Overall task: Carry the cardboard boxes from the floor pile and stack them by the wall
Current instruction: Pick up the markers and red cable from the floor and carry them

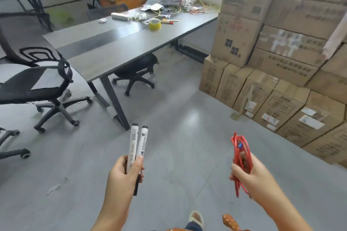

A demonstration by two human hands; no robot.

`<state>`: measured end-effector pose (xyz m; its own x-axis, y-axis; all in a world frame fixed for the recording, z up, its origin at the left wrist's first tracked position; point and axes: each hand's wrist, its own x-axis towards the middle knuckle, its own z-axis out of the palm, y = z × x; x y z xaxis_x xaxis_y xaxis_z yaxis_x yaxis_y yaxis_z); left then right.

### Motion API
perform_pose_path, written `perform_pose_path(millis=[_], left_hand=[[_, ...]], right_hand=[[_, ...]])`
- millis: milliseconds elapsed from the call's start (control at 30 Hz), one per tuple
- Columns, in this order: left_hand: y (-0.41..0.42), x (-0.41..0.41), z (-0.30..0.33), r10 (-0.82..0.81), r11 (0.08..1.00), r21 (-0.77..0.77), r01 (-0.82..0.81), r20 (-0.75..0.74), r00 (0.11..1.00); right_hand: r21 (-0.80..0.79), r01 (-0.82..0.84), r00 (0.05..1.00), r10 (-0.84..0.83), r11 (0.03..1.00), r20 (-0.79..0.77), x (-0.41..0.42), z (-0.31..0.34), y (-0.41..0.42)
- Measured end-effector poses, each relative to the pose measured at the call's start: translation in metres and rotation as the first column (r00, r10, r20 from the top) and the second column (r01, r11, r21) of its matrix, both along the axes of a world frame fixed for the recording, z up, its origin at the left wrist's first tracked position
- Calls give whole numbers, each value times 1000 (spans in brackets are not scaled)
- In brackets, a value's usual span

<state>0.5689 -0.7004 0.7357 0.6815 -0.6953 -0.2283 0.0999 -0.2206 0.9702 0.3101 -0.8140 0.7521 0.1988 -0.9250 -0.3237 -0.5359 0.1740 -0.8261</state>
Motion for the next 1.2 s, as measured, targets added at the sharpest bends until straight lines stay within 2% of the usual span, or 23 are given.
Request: perform_pose_path(millis=[167, 367, 500, 633, 933, 1200], left_hand=[[-85, 8, -3, 58, 998, 30, -56, -64, 996], [-194, 63, -24, 108, 991, 84, -104, -45, 993], [-293, 110, -22, 41, 997, 68, -37, -57, 998], [-391, 165, 6, -48, 999, 17, 47, 19, 999], [-549, 225, 1, -108, 988, 112, 106, 10, 994], [-717, 234, -19, 11, 994, 105, -12, 13, 1000]], right_hand=[[26, -43, 999, 43, 999, -26, 20, 3, -100], [87, -91, 993, 97, 992, -62, 68, -15, -215], [70, -57, 997, 61, 996, -55, 114, -14, -304], [16, -38, 999, 39, 999, -23, 167, 1, -388], [81, -100, 995, 102, 992, -12, 235, 3, -541], [37, -206, 973, 208, 978, -95, 254, 1, -732]])
